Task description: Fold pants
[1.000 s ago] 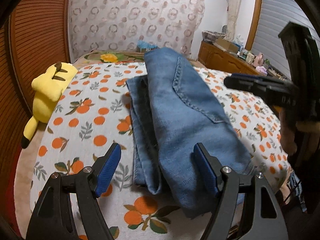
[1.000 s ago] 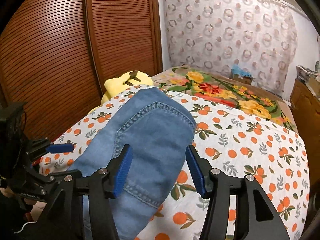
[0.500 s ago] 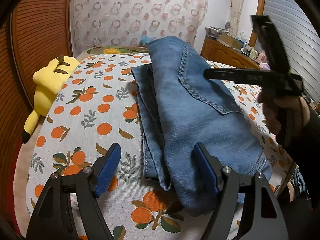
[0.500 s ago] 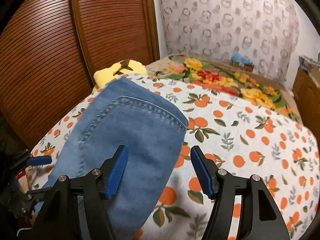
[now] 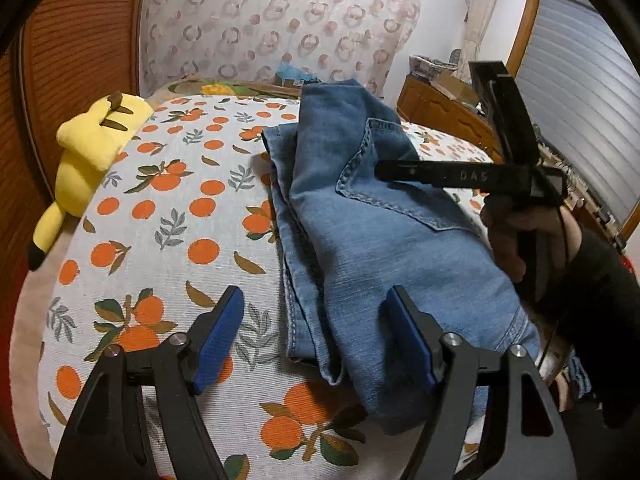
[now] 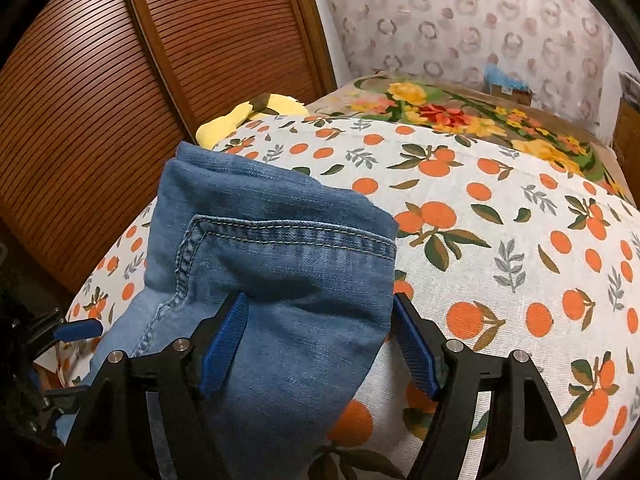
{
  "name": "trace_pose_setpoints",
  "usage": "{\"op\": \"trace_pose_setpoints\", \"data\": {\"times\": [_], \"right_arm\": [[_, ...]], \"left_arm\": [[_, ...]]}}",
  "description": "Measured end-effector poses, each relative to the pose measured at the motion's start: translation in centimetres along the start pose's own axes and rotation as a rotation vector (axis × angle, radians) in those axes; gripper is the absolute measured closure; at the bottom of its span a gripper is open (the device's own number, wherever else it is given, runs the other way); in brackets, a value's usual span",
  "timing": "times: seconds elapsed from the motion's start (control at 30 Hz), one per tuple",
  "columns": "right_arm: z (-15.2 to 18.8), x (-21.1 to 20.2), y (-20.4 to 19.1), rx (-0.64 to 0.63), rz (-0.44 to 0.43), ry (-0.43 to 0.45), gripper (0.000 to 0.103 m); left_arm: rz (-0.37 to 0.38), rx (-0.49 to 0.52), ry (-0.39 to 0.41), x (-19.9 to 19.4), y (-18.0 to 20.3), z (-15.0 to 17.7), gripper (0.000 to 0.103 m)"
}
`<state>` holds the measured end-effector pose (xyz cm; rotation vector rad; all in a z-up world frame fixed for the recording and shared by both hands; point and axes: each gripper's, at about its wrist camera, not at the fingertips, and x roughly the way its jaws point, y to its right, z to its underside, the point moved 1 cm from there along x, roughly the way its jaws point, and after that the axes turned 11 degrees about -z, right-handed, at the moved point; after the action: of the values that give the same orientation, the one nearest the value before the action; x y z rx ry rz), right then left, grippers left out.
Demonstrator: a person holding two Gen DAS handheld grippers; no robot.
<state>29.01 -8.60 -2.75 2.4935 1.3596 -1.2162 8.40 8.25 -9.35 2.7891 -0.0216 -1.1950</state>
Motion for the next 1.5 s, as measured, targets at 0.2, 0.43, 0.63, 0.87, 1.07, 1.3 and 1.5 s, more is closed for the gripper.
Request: {"op": "trace_pose_setpoints", "data": {"times": [0.2,0.43,0.63,0.87,1.07,1.3,1.5], "right_arm": [[0.1,0.1,0.0,-0.011,0.009,-0.002,0.029],[0.4,0.3,-0.9,-0.017,0.017,-0.004,0.029],[0.4,0.2,-0.8,-0.019,0.016,-0.005,0.029],[0.4,0.2,-0.9,-0.023,0.016,-0.007,0.029],[0.5,0.0,-1.0,-0.029,0.001,-0.008,0.038],[0.8,-0.3,-1.2,-0.039,-0.009,0.003,0.054],[0.8,-1.9,-2.3,-0.068,-0.035,0.047,0.084]], "left_arm": [[0.037,-0.03,0.02,-0.7,0.1,-0.7,0.032],[0.063,-0.037,0.005,-0.5,0.6,-0.8,0.032],[0.094,-0.075,-0.035,0.4,0.3,-0.4,0.032],[0.115,-0.116,-0.053,1.0,0.7,0.3,0.031],[0.13,-0.095,-0.041,0.6,1.3,0.3,0.052],[0.142,-0.096,-0.026,0.2,1.4,0.1,0.067],[0.159,-0.111,0.003,-0.7,1.3,-0.1,0.078]]}}
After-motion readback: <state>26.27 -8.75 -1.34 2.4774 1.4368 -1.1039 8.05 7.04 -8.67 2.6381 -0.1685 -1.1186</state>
